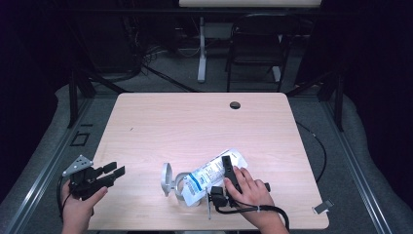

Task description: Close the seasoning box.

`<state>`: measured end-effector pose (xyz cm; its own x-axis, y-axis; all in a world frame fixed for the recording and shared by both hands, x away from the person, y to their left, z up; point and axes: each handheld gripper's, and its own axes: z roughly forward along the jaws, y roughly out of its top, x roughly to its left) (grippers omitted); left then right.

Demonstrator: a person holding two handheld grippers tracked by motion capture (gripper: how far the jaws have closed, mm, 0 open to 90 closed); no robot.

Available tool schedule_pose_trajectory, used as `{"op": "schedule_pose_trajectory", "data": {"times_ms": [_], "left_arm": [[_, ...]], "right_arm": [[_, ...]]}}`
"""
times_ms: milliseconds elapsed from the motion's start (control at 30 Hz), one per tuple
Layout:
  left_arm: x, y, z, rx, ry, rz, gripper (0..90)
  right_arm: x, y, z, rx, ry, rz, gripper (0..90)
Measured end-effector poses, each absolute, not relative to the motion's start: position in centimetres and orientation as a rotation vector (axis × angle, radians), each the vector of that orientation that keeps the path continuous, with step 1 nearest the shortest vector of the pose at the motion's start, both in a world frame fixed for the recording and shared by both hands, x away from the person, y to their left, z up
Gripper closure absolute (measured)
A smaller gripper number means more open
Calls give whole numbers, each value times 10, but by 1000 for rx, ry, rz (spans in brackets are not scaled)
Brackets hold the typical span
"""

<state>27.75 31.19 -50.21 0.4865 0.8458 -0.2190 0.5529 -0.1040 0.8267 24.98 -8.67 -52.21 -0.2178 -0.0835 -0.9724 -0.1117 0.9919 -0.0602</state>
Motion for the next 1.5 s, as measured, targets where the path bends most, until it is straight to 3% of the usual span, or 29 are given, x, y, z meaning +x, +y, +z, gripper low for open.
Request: {"op": "schedule_pose_trajectory", "data": {"times_ms": [1500], "left_arm": [[278, 313, -503, 1777, 1187, 388, 556]], "right_arm": [[250, -86, -518, -154, 1783, 15, 465]]}}
